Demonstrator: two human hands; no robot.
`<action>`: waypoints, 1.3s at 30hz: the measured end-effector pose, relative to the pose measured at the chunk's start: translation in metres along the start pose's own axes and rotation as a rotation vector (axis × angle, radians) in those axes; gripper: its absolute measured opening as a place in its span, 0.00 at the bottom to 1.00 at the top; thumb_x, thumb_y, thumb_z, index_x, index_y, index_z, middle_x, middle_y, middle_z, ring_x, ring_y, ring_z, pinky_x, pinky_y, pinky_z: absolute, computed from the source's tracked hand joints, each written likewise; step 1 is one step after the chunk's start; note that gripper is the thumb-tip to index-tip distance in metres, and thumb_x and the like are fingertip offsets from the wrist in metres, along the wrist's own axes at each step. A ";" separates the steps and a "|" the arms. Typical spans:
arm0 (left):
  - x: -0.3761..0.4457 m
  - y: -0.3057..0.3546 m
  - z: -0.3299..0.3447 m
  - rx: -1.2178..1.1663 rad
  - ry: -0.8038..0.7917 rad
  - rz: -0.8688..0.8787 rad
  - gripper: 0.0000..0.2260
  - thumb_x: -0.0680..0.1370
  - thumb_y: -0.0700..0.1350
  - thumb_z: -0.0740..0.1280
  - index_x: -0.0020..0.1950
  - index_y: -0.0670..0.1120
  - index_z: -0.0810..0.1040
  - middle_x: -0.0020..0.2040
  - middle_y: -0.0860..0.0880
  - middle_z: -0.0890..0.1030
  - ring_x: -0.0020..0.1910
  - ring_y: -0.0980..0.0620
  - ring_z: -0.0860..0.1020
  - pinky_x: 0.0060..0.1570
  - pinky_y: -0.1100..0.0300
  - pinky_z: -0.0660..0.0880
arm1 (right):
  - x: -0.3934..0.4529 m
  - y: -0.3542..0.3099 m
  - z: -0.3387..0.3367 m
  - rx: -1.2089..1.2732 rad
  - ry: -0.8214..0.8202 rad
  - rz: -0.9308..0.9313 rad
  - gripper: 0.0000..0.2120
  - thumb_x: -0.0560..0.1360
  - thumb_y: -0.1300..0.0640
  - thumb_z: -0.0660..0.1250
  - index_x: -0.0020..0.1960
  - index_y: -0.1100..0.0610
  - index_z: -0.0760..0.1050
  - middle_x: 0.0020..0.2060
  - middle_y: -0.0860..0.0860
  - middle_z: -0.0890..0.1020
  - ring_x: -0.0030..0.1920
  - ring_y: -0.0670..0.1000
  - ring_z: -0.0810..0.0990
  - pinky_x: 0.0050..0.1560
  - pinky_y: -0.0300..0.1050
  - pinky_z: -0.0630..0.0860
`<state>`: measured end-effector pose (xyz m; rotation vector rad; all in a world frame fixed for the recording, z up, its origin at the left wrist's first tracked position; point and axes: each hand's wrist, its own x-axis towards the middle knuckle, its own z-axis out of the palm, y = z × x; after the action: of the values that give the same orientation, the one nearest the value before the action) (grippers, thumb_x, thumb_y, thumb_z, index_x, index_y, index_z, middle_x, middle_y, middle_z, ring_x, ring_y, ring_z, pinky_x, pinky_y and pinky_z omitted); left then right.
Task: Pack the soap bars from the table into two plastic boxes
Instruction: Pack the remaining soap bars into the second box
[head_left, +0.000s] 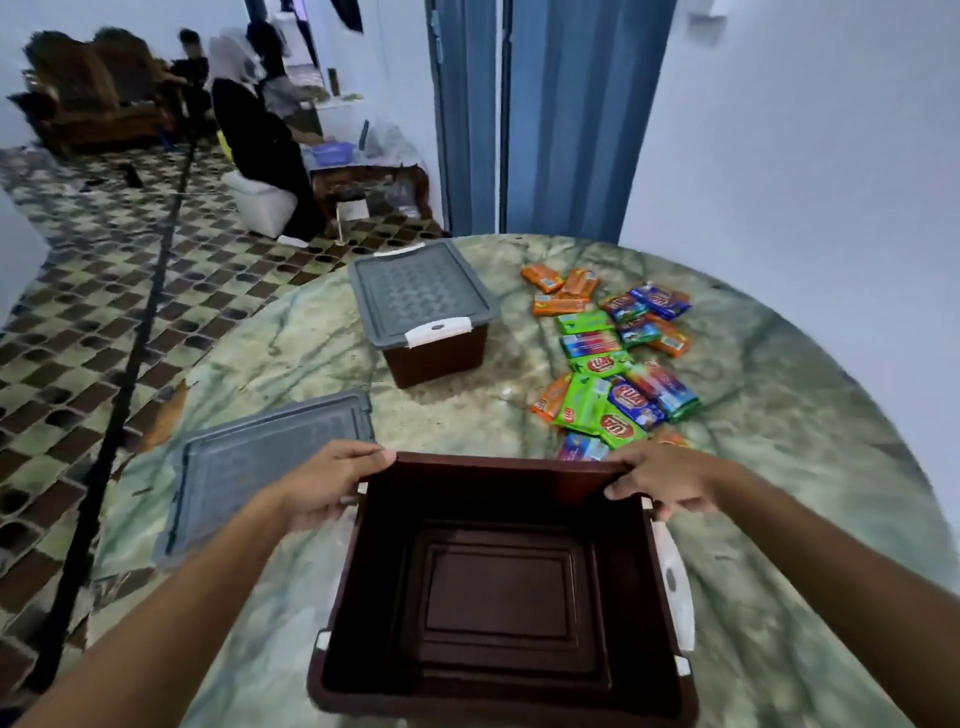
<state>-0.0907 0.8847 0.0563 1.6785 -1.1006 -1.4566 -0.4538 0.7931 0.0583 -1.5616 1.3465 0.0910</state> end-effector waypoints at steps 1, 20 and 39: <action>0.011 0.008 0.016 0.026 -0.052 0.003 0.10 0.76 0.48 0.68 0.45 0.41 0.83 0.32 0.48 0.77 0.20 0.55 0.66 0.17 0.68 0.57 | -0.009 0.016 -0.010 0.005 0.018 0.013 0.11 0.76 0.63 0.66 0.58 0.60 0.76 0.41 0.55 0.71 0.32 0.47 0.69 0.25 0.39 0.70; 0.102 0.070 0.156 0.434 -0.326 -0.125 0.03 0.77 0.43 0.67 0.47 0.48 0.81 0.40 0.49 0.78 0.37 0.53 0.76 0.34 0.61 0.73 | -0.055 0.128 -0.091 0.148 -0.042 0.187 0.08 0.78 0.51 0.66 0.54 0.53 0.79 0.49 0.51 0.82 0.45 0.53 0.82 0.39 0.46 0.79; 0.195 0.063 0.265 1.399 -0.198 -0.145 0.19 0.65 0.56 0.74 0.47 0.44 0.79 0.44 0.47 0.82 0.40 0.49 0.78 0.39 0.60 0.75 | 0.109 0.115 -0.085 -1.192 0.161 -0.184 0.38 0.61 0.43 0.78 0.66 0.57 0.70 0.60 0.54 0.74 0.59 0.54 0.74 0.54 0.50 0.77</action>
<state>-0.3565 0.6954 -0.0189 2.5081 -2.4723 -0.8650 -0.5468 0.6753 -0.0415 -2.7066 1.3070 0.7792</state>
